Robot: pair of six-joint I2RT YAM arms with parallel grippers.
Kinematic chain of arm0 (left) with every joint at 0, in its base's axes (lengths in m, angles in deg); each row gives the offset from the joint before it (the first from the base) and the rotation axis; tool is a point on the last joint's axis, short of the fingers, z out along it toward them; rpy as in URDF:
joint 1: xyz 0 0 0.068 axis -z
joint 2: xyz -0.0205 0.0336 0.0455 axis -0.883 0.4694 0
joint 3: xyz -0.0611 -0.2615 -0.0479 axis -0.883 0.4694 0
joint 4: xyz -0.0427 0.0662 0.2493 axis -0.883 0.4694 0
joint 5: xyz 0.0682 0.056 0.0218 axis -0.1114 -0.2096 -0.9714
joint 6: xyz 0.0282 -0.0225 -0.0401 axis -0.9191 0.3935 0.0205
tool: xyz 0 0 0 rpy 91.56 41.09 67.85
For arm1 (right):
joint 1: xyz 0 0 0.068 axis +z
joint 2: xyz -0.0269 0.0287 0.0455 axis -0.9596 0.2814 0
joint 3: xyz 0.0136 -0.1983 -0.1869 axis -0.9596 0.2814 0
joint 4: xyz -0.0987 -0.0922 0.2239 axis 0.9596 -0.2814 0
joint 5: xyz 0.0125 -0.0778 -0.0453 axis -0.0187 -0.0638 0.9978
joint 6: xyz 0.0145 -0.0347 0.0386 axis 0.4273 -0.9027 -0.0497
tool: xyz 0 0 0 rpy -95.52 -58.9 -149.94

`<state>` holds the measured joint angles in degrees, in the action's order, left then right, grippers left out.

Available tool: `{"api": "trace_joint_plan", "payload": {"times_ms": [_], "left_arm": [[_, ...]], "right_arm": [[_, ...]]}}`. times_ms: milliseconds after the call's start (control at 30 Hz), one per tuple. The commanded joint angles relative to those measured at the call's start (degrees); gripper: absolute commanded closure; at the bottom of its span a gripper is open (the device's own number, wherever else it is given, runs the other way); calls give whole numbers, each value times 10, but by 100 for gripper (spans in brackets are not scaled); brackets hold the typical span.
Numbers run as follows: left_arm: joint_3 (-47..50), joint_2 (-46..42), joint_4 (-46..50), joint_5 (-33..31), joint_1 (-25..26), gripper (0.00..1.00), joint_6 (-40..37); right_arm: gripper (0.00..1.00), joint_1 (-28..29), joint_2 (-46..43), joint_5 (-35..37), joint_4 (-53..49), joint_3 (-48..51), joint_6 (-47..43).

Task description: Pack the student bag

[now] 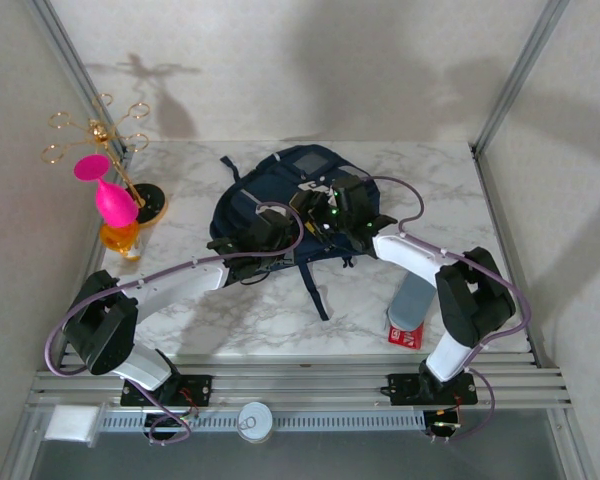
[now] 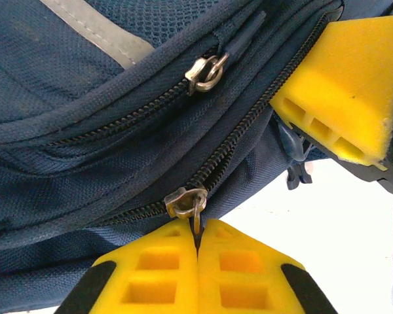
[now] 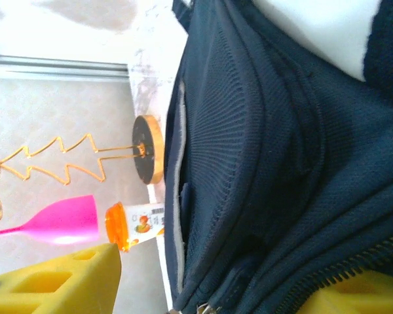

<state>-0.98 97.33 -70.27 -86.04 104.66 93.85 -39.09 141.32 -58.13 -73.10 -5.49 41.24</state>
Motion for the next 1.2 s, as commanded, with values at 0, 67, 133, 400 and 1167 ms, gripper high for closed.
{"api": "trace_joint_plan", "payload": {"times_ms": [0,67,133,400,1167], "left_arm": [[1,-10,-23,21,5,100,-2],[3,-12,-26,15,5,100,0],[3,-13,-24,8,4,100,2],[11,-44,2,-47,0,100,11],[94,-132,57,10,-73,100,10]], "right_arm": [[38,9,18,30,-17,-40,-7],[39,13,32,44,1,-30,5],[47,15,46,45,31,-17,16],[95,33,83,29,23,-72,-62],[100,-160,44,-279,-102,-151,-285]]}}
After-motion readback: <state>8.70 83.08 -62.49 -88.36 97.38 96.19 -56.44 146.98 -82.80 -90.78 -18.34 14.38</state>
